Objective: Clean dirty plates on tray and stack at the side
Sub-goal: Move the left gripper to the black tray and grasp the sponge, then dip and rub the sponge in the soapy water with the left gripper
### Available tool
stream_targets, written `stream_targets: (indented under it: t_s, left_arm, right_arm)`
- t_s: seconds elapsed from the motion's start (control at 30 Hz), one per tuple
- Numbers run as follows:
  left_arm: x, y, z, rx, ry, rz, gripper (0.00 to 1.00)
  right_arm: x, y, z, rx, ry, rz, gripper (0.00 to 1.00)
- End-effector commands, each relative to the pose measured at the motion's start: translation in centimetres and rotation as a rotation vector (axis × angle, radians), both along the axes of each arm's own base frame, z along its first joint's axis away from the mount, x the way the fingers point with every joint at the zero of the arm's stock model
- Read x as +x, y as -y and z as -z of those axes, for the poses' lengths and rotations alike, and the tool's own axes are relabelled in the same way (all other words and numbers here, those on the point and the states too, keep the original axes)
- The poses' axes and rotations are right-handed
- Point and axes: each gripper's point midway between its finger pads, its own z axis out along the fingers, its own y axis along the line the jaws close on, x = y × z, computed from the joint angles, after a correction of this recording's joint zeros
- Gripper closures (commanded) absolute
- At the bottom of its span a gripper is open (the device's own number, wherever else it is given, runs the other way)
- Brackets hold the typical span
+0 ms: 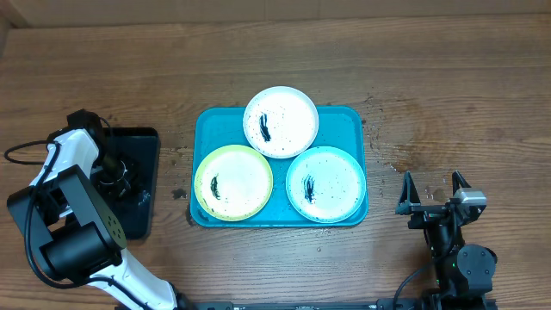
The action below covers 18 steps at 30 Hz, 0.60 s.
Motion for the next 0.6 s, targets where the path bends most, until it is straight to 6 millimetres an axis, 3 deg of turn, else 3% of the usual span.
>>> stream_targets:
  t_s: [0.0,0.17,0.2,0.27,0.3,0.33,0.57]
  left_arm:
    - [-1.0,-0.1,1.0,0.006,-0.049,0.011,0.96]
    - [-0.9,-0.1,1.0,0.007,-0.048,0.011,0.96]
    - [-0.9,-0.2,1.0,0.008,-0.045,0.011,0.85]
    - [-0.6,-0.4,1.0,0.017,-0.034,0.011,0.28]
    - [-0.5,-0.5,1.0,0.021,-0.029,0.011,0.11]
    - [-0.3,-0.6,1.1,0.028,-0.023,0.011,0.03]
    - [1.2,-1.6,1.2,0.073,0.035,0.011,0.0]
  right_arm:
    - [0.0,0.2,0.2,0.0,0.003,0.012,0.0]
    - [0.0,0.2,0.2,0.0,0.003,0.012,0.0]
    - [0.0,0.2,0.2,0.0,0.003,0.012,0.0]
    - [0.0,0.2,0.2,0.0,0.003,0.012,0.0]
    - [0.0,0.2,0.2,0.0,0.003,0.012,0.0]
    - [0.0,0.2,0.2,0.0,0.003,0.012,0.0]
    - [0.0,0.2,0.2,0.0,0.003,0.012,0.0]
